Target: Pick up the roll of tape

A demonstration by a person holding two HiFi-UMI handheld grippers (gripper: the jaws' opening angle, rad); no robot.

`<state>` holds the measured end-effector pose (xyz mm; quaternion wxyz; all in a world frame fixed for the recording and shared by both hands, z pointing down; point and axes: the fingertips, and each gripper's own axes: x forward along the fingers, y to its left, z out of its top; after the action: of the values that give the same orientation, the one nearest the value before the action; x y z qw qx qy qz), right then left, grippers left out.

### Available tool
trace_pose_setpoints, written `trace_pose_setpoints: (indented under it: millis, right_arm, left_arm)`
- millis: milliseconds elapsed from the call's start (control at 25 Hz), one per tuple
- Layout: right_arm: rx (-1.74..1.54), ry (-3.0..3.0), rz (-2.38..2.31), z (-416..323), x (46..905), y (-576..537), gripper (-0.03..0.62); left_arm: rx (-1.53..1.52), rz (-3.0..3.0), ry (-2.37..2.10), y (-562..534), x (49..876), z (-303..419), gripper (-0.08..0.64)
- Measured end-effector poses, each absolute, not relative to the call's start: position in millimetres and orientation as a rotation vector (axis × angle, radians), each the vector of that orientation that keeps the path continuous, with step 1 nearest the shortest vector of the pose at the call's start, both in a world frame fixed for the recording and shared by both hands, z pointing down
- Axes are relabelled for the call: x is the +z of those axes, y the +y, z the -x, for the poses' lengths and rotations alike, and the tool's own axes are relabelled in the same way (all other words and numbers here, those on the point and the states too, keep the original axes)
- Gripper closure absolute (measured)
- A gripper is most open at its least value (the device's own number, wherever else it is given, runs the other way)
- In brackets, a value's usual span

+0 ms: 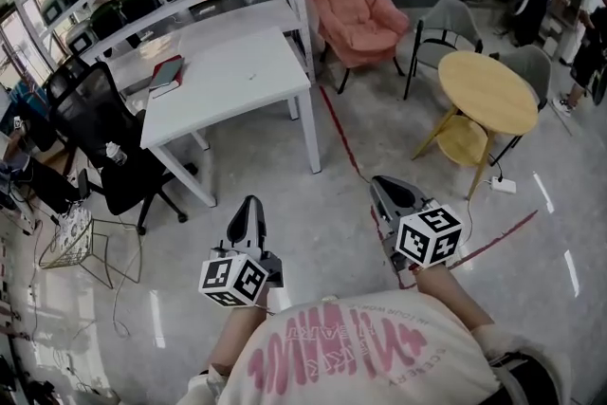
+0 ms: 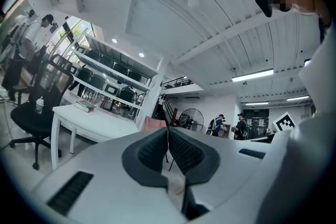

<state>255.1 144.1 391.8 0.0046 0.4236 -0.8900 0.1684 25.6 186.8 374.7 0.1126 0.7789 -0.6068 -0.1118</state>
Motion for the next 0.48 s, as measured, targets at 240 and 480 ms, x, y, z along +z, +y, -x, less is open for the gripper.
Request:
trace_pose_setpoints:
  millis: [240,480]
  right_arm:
    - [0.451,-2.828,-1.322,-214,368,90,0.58]
    - [0.424,-2.858,-1.278,-178,359,56,0.578]
  left_arm:
    - [-0.379,-2.32,-1.815,139,351,17,0.535]
    - [-0.398,-2.302,-1.871,115,342,54,0.535]
